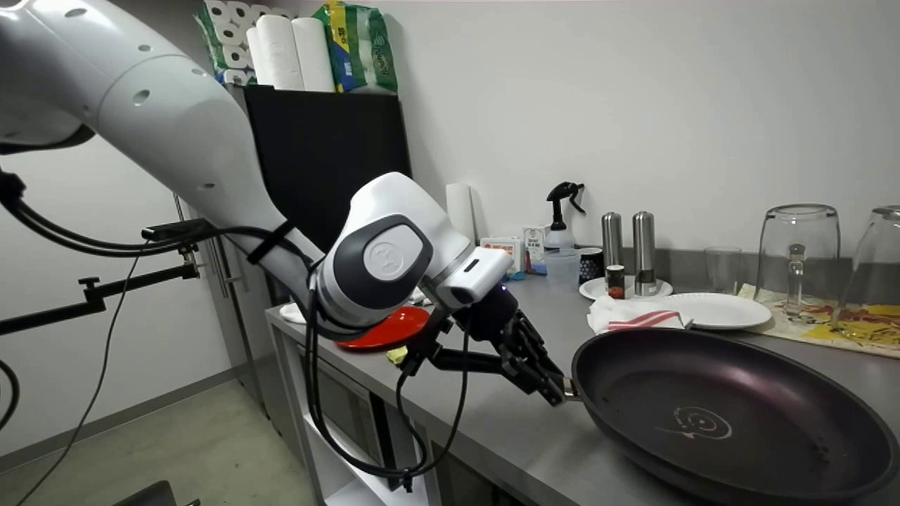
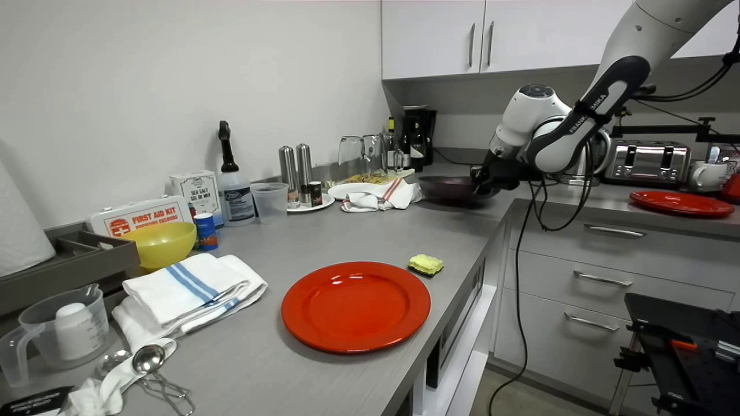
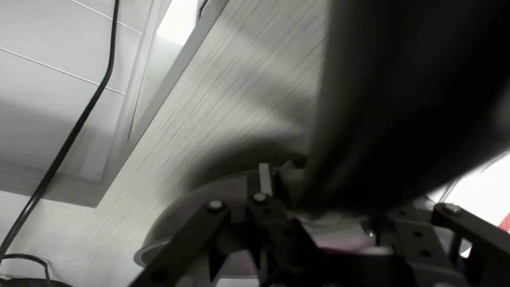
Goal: Move the pan to the right and the left twice, then move it to the right on the counter
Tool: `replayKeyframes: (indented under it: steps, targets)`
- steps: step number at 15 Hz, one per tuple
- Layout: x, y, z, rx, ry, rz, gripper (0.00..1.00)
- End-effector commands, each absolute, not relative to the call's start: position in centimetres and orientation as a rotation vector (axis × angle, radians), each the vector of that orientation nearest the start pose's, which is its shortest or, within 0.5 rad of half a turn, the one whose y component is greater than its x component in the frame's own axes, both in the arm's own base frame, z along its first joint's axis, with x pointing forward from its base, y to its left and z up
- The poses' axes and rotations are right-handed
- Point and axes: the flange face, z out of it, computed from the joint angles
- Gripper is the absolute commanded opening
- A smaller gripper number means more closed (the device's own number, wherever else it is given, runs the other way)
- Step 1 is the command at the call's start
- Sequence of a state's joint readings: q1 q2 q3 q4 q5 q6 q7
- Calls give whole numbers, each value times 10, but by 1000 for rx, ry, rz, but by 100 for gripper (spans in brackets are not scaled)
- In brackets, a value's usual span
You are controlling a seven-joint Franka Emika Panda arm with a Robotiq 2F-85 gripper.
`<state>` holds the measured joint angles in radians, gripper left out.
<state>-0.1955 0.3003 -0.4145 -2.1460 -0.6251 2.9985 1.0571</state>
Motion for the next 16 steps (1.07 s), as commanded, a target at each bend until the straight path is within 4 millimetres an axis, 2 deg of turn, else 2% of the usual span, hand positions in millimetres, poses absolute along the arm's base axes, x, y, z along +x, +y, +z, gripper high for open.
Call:
replayKeyframes:
  steps: [1, 4, 7, 11, 16]
  targets:
    - [519, -299, 372, -2811, 1536, -1072, 23]
    - [516, -291, 394, -2804, 1480, -1120, 23]
    - [513, -270, 418, -2811, 1355, -1174, 23]
    - [504, -221, 434, -2891, 1069, -1176, 23]
    - [488, -152, 424, -2977, 708, -1050, 23]
